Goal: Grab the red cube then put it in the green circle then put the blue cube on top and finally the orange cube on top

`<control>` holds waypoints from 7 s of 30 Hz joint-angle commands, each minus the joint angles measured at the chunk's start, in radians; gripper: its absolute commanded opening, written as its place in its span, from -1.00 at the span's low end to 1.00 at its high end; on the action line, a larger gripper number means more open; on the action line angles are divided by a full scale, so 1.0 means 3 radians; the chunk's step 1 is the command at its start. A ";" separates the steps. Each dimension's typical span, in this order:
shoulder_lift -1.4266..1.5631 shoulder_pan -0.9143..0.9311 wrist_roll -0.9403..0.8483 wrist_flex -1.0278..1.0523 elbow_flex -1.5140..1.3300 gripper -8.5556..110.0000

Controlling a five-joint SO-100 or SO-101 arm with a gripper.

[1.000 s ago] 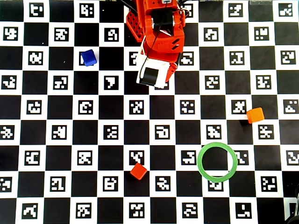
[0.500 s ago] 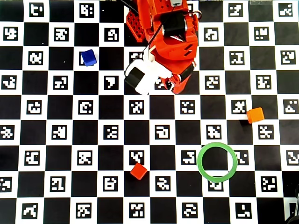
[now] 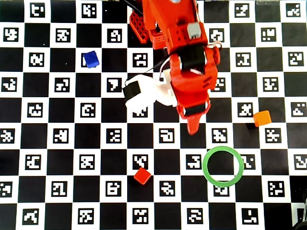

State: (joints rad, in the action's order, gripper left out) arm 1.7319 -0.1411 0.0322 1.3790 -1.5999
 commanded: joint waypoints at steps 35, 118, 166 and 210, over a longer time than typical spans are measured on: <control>-0.2577 0.0757 0.1498 0.0092 0.2623 -0.13; -0.1166 0.0455 0.0747 -0.0583 0.1058 -0.70; -0.2142 -0.0864 0.0905 -0.0220 0.2337 -0.72; -0.3441 -0.0936 0.1202 -0.0082 0.3354 -0.51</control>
State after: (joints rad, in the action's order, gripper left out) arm 0.6627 -0.4065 0.3835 1.3468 -0.6811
